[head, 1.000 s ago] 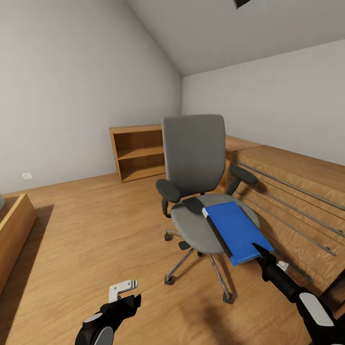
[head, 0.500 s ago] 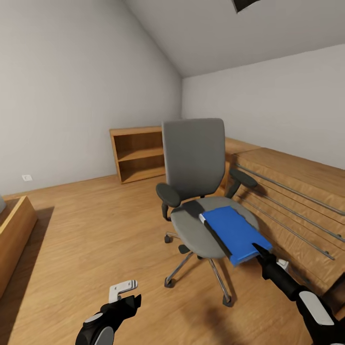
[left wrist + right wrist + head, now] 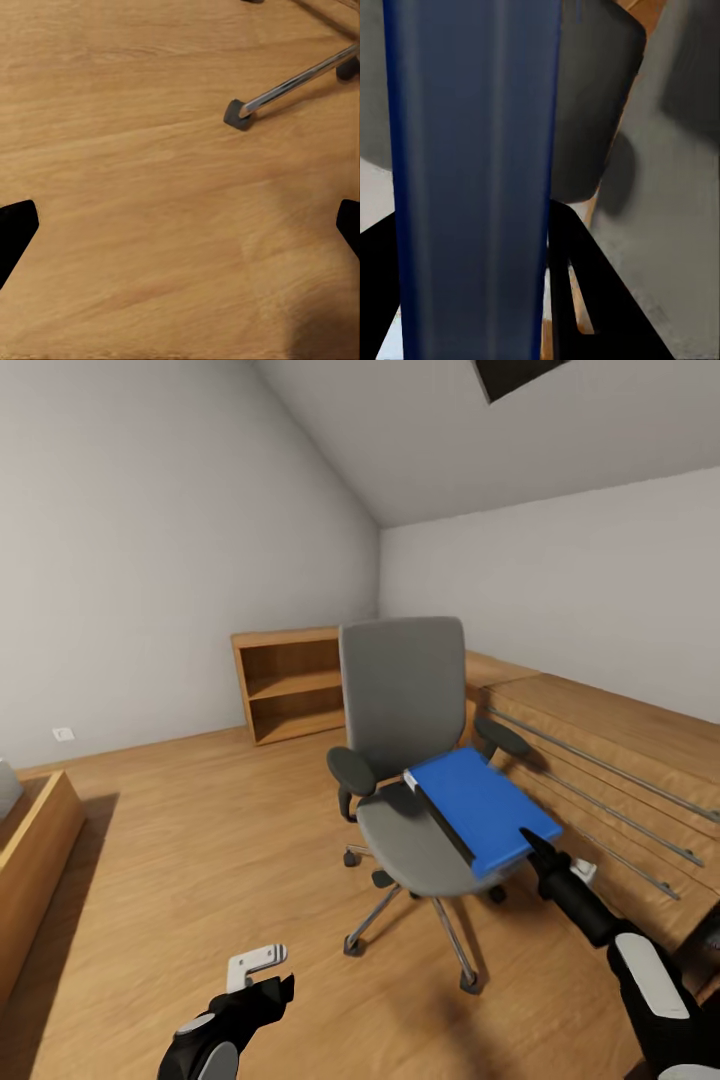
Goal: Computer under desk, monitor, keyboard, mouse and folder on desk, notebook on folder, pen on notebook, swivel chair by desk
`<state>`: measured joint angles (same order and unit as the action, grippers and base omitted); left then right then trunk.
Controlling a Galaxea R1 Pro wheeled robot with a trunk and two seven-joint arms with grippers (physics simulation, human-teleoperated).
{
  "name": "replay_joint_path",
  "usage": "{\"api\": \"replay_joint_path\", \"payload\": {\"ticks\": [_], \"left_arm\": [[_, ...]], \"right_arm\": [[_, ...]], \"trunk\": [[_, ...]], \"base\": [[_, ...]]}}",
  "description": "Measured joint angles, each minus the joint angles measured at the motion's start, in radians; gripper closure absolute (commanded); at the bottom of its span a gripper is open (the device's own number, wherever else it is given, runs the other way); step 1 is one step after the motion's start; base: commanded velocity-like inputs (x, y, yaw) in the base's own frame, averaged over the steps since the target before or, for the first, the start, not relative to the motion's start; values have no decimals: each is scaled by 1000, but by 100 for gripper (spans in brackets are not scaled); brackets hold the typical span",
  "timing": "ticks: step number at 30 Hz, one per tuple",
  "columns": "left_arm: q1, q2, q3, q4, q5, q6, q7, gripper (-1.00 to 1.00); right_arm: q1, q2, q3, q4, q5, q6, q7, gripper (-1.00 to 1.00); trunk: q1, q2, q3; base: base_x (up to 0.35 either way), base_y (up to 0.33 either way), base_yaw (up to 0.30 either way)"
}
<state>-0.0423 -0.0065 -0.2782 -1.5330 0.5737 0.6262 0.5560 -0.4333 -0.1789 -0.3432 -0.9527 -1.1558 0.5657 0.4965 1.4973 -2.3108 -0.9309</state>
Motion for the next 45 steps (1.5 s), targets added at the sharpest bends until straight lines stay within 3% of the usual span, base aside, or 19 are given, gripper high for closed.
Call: {"api": "replay_joint_path", "payload": {"ticks": [2,10,16,21,25,33,35,37,42,45], "left_arm": [[0,0,0,1,0,0,0,-100],[0,-1,0,7,1,0,-3,-100],[0,-1,-2,41,1,0,-3,-100],[0,-1,-3,49,0,0,-3,-100],[0,-1,-3,50,-1,0,-3,-100],[0,-1,-3,51,-1,0,-3,-100],[0,-1,-3,51,-1,0,-3,-100],[0,-1,-3,51,-1,0,-2,-100],[0,-1,-3,66,0,0,-3,-100],[0,-1,2,176,0,-3,-7,-100]], "right_arm": [[10,22,-1,-53,3,0,0,100],[79,63,-3,-230,7,-16,-29,100],[178,89,-3,-422,8,-130,-132,100],[271,159,-2,-589,23,-170,-269,100],[288,174,-2,-613,23,-169,-291,100],[295,177,-5,-620,21,-168,-256,100],[295,179,-5,-620,11,-168,-253,100],[296,181,-5,-620,-42,-168,-252,100],[296,181,-5,-620,-72,-168,-252,100],[296,180,-7,-621,-77,-170,-254,100]], "trunk": [[-8,14,6],[-39,70,31],[-62,112,50],[-81,147,66],[-96,175,78],[-127,231,103],[-135,245,110],[-142,259,116],[-162,294,132],[-173,315,141]], "base": [[-327,0,0],[-139,0,0],[-12,0,0],[-1,0,0],[0,0,0],[0,0,0],[0,0,0],[0,0,0],[0,0,0],[0,0,0]]}}
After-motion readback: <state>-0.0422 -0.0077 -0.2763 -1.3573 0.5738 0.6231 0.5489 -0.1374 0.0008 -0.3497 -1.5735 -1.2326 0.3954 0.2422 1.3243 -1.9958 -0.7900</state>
